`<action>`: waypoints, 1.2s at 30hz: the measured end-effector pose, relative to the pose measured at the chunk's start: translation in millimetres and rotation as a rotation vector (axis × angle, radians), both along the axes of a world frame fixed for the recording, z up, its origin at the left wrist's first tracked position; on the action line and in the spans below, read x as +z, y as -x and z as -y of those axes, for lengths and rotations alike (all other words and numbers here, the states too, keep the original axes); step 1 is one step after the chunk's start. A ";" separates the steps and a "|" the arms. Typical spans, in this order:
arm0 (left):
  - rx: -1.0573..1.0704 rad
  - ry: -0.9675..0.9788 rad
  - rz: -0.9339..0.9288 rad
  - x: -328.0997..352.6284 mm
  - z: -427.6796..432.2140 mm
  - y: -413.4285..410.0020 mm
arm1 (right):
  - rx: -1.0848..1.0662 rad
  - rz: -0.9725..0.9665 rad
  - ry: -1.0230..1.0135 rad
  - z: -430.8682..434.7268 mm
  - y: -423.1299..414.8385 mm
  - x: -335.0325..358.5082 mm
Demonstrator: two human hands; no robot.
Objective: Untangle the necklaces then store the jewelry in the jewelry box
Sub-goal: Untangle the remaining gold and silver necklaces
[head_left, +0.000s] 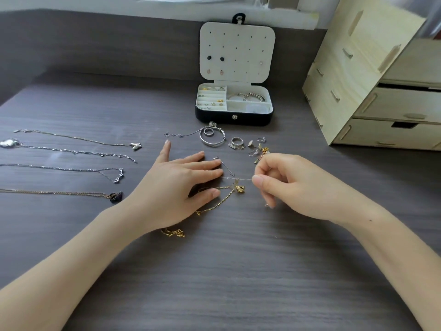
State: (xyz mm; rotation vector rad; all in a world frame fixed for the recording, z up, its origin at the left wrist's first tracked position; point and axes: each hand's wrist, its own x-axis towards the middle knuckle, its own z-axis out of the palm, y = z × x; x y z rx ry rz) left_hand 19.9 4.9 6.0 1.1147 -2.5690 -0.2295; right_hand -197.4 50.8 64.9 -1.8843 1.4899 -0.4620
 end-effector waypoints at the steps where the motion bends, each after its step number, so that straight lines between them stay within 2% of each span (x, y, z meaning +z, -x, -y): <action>1: 0.003 0.003 -0.021 0.0 -0.2 0.5 | -0.021 0.010 -0.001 0.4 -0.2 0.9; 14: 0.078 0.077 -0.220 -2.6 4.5 11.8 | -0.136 0.079 0.098 6.3 -4.5 22.8; 18: 0.119 -0.087 -0.443 4.2 2.0 10.5 | -0.166 0.150 0.106 5.3 -6.3 31.4; 22: 0.143 -0.190 -0.550 7.0 -1.3 12.9 | -0.169 0.185 0.121 4.2 -6.8 37.1; 27: 0.171 -0.635 -0.950 15.9 -5.6 15.3 | -0.192 0.176 0.123 5.2 -2.6 40.0; 30: 0.151 -0.778 -1.114 23.0 -8.6 18.9 | -0.196 0.142 0.084 4.4 -0.7 33.4; 36: 0.148 -0.694 -0.991 20.0 -8.8 19.7 | -0.195 0.079 0.016 2.1 2.3 18.0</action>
